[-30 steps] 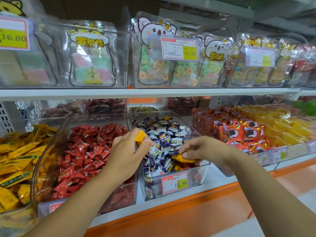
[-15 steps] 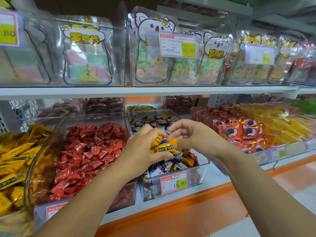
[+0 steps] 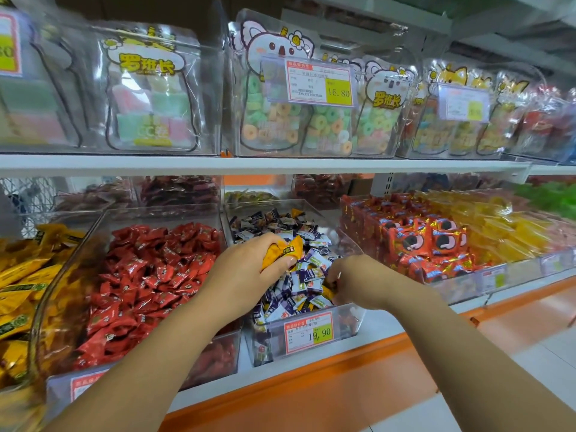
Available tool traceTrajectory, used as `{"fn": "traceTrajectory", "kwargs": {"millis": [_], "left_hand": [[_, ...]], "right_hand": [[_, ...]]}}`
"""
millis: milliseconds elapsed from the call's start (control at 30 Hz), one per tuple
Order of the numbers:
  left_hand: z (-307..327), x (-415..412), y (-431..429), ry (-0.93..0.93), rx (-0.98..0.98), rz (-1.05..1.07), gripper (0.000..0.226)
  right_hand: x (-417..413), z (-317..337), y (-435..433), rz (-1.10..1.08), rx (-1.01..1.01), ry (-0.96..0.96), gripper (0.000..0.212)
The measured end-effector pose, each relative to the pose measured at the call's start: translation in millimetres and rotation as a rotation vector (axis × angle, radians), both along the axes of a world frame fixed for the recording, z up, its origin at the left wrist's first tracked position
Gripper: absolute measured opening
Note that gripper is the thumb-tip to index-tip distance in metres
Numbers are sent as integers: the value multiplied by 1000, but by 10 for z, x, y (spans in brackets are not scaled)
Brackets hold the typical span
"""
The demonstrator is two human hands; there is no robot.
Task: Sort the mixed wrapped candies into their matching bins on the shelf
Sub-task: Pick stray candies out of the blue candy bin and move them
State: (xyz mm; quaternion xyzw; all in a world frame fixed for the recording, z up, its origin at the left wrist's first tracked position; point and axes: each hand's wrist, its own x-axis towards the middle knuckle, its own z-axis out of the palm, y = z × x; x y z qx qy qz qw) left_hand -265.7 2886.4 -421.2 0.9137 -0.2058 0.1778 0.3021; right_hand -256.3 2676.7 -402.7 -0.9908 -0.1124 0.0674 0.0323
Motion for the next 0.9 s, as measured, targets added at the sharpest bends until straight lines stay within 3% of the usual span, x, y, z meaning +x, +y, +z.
{"fn": "traceTrajectory", "kwargs": {"millis": [300,367,433,467,633,767,900], "left_hand": [[52,-57,35,88,-175,-55,33],[56,-56,36,122,-188,-65,23],[56,-47,48,153,-207,-93,16],[57,-43,52,163,-219,-108,15],[53,-6,35,189,-271,-135,24],[52,16,-29,177,-238,-84,57],[68,-6,-73,194,-192,-90,37]], "right_hand": [[20,-170,-10,-112,308,65,35],[9,-171,-8,-128,392,63,27],[6,-170,-12,-136,450,54,5],[5,-165,-27,-141,482,43,11],[-34,-4,-173,-133,629,-171,23],[-108,122,-205,-85,779,-271,23],[-172,195,-43,1,887,-225,19]]}}
